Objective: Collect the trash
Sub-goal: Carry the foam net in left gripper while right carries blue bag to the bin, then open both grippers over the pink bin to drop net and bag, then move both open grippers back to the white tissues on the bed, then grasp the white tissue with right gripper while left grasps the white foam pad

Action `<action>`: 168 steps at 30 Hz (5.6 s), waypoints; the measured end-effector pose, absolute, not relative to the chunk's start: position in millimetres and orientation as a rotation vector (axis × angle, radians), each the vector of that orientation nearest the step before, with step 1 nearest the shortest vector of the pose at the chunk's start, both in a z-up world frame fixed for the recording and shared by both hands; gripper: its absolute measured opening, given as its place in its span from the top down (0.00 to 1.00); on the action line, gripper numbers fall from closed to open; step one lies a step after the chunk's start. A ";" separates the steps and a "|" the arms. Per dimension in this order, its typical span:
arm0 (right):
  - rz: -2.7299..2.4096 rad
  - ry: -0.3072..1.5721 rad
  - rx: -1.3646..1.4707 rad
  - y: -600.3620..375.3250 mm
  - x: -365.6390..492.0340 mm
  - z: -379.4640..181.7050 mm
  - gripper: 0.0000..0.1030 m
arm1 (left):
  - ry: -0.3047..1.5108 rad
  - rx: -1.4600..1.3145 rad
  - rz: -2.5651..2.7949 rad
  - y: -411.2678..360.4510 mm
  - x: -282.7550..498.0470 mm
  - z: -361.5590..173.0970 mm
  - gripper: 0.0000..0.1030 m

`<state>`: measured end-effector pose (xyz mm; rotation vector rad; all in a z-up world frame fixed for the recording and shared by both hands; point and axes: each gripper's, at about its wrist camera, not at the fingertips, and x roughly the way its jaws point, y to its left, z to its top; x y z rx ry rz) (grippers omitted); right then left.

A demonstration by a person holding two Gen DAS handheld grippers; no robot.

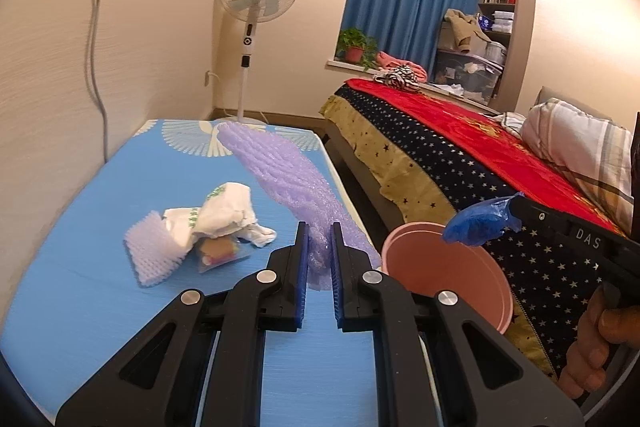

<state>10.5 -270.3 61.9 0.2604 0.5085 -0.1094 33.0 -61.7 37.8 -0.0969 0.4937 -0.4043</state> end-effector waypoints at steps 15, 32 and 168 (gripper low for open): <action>-0.216 0.490 0.268 -290.4 -1.9 65.7 0.99 | 0.508 -0.110 -0.474 -82.4 32.2 35.0 0.90; -0.303 0.508 0.275 -310.7 5.1 56.9 0.99 | 0.543 -0.091 -0.563 -115.4 39.0 18.4 0.90; 0.251 0.751 0.614 -125.6 203.2 -59.3 0.62 | 0.802 -0.328 0.038 47.1 144.5 -62.8 0.57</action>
